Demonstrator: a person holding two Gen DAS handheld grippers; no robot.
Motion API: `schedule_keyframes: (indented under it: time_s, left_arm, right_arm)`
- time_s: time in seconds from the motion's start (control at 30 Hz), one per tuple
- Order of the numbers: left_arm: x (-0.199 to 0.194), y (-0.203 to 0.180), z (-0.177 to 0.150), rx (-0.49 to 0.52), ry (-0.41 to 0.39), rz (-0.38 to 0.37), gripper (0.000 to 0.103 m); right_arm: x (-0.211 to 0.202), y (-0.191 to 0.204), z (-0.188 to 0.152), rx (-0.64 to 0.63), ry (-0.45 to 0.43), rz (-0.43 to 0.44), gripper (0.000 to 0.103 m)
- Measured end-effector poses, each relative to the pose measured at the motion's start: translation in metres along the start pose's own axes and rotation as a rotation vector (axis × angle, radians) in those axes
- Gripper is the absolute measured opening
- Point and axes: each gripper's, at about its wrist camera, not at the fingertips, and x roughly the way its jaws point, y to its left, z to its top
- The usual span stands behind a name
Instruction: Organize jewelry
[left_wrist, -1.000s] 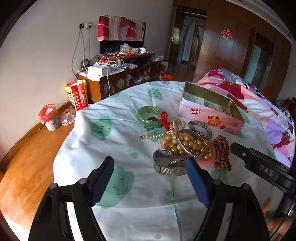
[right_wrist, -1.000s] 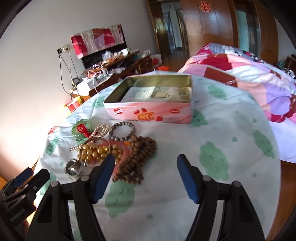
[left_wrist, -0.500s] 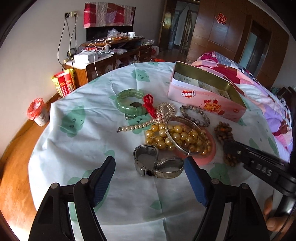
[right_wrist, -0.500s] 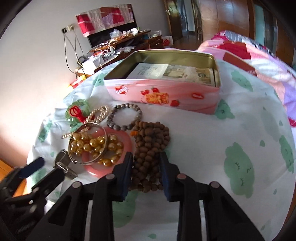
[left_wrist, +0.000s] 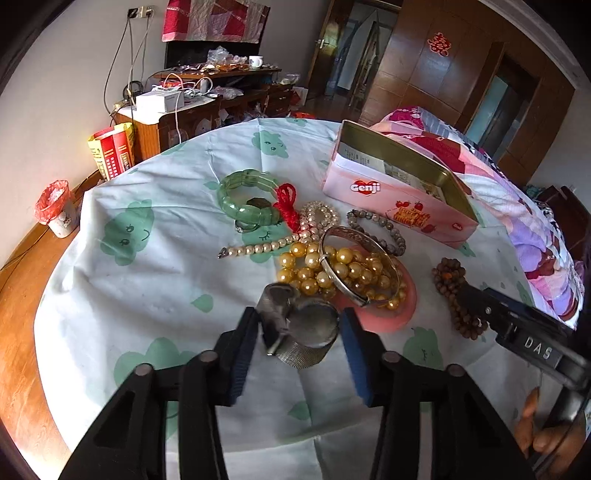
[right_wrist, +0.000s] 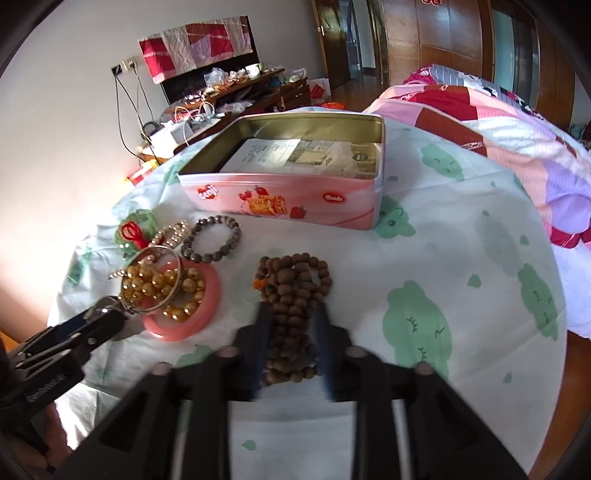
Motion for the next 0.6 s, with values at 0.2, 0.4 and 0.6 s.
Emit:
schedule_keyframes:
  time_s: [0.2, 0.4, 0.6]
  left_arm:
    - [-0.018, 0.007, -0.007, 0.048, -0.018, 0.042, 0.035]
    - [-0.013, -0.001, -0.001, 0.081, -0.03, 0.064, 0.067]
    - [0.007, 0.009, -0.001, 0.014, 0.013, 0.121, 0.068]
  right_arm:
    - [-0.008, -0.001, 0.005, -0.011, -0.05, -0.017, 0.079]
    - [0.017, 0.01, 0.008, -0.04, 0.023, -0.017, 0.079]
    - [0.027, 0.023, 0.0, -0.114, 0.047, -0.06, 0.073]
